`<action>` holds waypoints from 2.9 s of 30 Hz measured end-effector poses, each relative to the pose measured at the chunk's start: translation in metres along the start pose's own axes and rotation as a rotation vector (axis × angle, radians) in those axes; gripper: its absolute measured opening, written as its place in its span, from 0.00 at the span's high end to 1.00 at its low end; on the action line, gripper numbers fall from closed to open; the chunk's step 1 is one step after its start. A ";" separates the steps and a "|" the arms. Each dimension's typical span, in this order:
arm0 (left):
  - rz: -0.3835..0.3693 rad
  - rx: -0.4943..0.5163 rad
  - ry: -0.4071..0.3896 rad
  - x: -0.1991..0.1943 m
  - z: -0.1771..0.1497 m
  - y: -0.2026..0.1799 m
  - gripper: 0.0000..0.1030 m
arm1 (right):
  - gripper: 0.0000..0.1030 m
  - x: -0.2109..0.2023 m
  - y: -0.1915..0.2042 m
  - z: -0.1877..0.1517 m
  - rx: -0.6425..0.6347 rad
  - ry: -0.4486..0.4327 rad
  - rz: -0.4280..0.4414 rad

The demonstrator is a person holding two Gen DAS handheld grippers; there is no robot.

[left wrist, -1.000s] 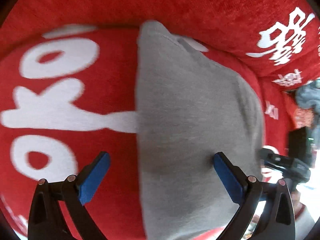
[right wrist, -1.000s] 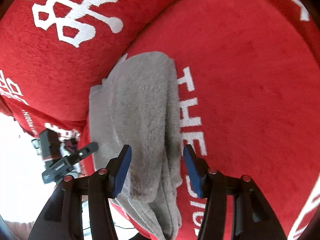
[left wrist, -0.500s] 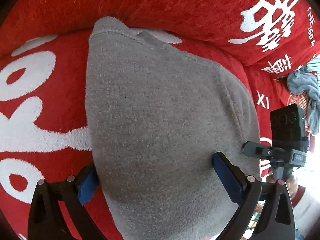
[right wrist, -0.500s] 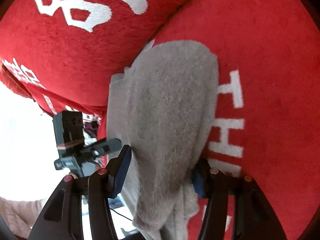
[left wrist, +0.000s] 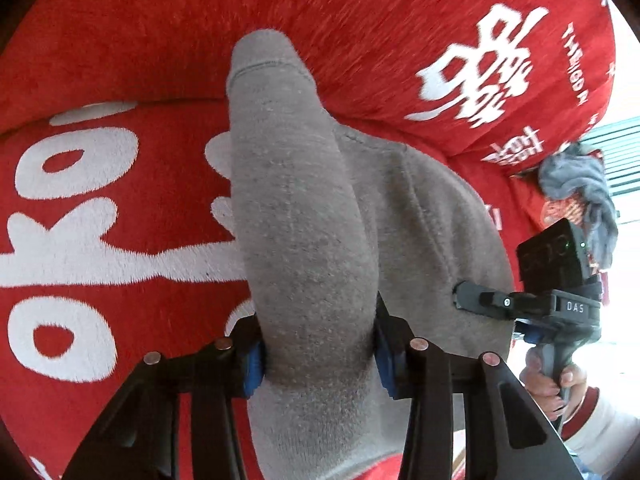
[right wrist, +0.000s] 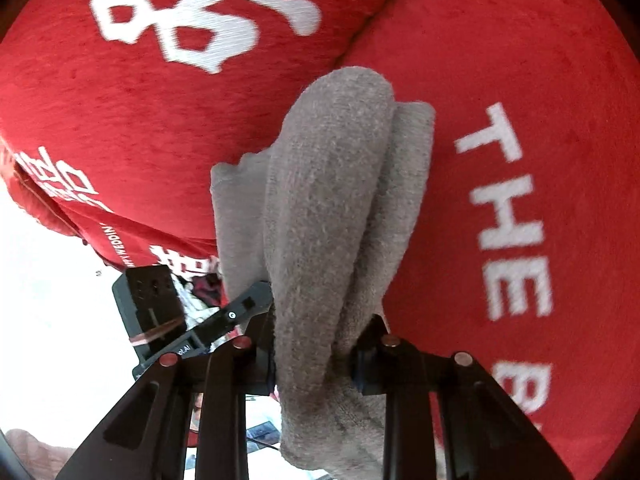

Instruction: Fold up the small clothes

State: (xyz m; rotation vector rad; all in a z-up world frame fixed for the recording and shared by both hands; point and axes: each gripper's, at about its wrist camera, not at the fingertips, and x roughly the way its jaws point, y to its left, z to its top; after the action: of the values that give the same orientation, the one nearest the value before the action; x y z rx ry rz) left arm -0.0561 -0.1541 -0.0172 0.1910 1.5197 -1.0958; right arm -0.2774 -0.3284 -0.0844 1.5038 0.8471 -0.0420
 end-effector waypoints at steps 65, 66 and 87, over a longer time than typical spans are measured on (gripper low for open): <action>0.393 -0.057 -0.047 -0.118 -0.176 0.132 0.63 | 0.90 0.101 0.054 -0.179 -0.243 -0.008 -0.562; 0.399 -0.051 -0.044 -0.118 -0.176 0.132 0.63 | 0.90 0.099 0.053 -0.180 -0.246 -0.018 -0.565; 0.419 -0.074 -0.023 -0.118 -0.176 0.132 0.63 | 0.93 0.115 0.092 -0.201 -0.418 0.002 -0.806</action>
State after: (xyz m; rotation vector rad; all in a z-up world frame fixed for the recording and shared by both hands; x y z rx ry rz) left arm -0.0557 0.0952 -0.0094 0.4233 1.4149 -0.7051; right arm -0.2394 -0.0875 -0.0344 0.7067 1.3248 -0.4297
